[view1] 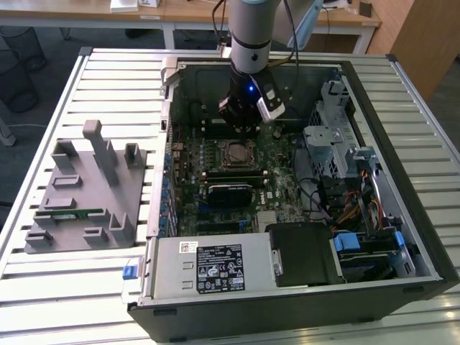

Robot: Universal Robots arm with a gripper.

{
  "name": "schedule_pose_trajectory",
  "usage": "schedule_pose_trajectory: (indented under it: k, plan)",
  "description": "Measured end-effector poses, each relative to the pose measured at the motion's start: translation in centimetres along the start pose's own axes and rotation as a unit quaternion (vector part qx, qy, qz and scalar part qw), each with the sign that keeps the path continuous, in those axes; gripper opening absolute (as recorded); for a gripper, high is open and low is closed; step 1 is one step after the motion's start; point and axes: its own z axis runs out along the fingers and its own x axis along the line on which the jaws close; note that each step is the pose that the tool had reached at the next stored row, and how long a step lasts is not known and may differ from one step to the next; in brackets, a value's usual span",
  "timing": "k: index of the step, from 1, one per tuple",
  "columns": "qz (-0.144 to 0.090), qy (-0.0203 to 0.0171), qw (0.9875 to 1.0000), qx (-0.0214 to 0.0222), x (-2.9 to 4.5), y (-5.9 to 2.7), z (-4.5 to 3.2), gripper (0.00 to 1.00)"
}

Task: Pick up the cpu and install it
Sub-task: 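Install the second cpu locking lever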

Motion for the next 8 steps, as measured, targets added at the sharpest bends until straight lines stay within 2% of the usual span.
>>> schedule_pose_trajectory:
  k: [8]
  plan:
    - [0.000,0.0000,1.0000,0.0000,-0.01,-0.96,-0.05,0.11]
